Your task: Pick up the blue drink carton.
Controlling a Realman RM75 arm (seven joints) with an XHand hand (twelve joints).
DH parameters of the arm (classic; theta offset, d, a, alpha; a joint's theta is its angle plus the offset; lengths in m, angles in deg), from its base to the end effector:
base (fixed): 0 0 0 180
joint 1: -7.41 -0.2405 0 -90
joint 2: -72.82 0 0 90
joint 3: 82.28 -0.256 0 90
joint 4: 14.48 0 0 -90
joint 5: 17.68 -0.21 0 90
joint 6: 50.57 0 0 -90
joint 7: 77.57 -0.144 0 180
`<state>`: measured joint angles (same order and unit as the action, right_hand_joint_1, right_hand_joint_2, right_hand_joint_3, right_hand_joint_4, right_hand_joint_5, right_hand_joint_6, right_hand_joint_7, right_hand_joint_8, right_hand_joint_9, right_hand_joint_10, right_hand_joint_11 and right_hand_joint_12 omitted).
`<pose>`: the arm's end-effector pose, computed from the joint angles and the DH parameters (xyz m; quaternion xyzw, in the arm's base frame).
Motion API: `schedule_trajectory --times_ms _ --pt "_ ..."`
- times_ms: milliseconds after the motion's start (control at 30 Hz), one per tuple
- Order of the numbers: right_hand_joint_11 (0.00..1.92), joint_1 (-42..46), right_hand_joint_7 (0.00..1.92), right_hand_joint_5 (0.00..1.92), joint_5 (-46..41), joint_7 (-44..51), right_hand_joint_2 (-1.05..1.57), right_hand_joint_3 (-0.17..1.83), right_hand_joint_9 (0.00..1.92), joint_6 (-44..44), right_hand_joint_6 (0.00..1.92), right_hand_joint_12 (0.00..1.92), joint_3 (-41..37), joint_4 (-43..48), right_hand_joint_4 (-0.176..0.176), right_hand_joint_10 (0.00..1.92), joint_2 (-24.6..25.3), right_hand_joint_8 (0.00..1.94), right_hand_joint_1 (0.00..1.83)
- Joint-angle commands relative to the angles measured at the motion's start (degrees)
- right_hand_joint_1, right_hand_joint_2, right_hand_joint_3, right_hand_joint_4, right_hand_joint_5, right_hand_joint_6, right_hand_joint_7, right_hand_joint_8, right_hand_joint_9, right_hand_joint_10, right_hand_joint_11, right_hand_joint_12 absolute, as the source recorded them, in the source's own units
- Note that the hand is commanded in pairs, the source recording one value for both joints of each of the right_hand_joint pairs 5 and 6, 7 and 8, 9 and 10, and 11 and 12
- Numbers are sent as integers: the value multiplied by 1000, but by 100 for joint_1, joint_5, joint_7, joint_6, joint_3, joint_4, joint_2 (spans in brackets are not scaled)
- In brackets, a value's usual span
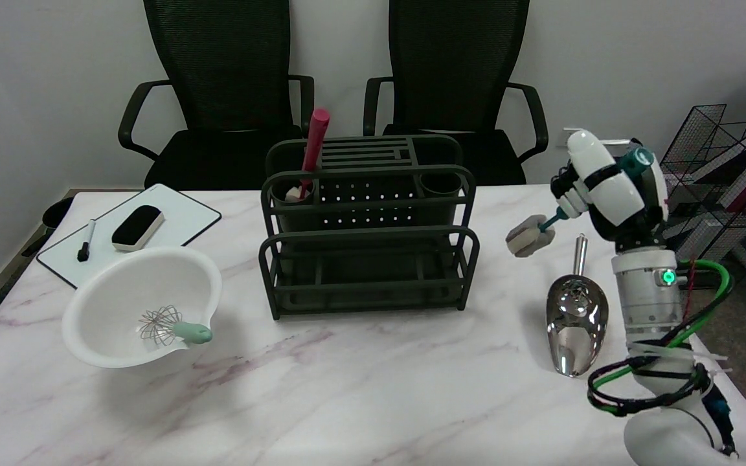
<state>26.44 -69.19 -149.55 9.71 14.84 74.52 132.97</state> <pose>-0.2163 -0.2350 0.3855 0.5388 -0.2769 0.6943 0.3885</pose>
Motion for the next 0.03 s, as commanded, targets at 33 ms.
schedule_trajectory --times_ms 33 --pt "1920 106 1920 1920 317 -511 1571 438 1920 1166 1920 1920 684 -640 0 1920 -115 1920 964"
